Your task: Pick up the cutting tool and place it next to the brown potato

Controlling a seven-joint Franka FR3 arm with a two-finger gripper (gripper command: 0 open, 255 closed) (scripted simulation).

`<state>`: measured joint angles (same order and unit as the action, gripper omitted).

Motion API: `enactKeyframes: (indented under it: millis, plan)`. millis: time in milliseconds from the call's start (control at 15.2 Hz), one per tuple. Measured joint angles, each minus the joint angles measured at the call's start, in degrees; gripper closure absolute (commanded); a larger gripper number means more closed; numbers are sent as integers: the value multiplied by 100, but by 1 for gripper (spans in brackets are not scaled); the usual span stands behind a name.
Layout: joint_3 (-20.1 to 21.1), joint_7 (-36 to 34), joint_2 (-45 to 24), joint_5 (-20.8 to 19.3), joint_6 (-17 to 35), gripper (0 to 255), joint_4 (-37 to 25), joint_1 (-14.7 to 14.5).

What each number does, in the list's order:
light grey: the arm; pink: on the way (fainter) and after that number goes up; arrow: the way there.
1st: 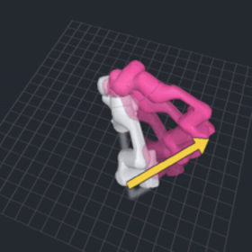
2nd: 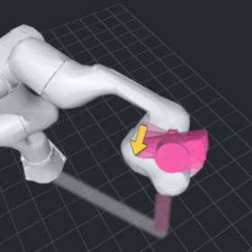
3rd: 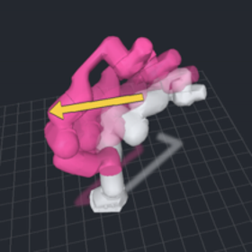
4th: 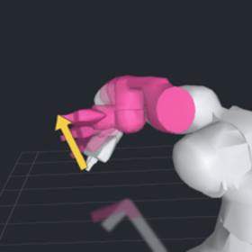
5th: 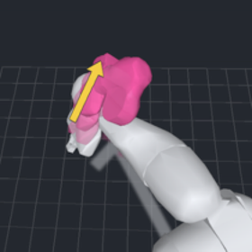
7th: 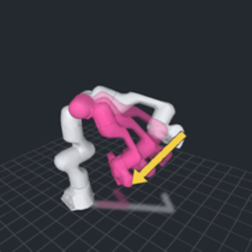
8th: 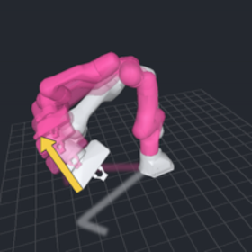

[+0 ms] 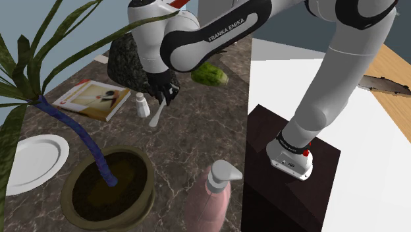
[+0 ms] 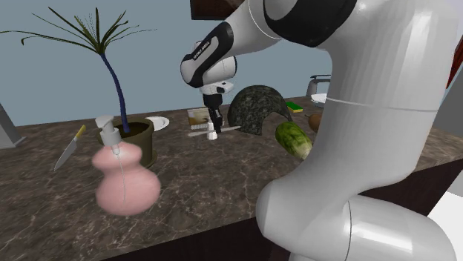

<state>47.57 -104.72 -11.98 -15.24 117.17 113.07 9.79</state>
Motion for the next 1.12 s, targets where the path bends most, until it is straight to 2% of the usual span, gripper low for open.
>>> enactKeyframes:
  millis: [924, 1122]
  plan:
    - [109, 345, 437, 430, -918, 255, -659, 108]
    - [9, 782, 822, 711, -837, 255, -370, 376]
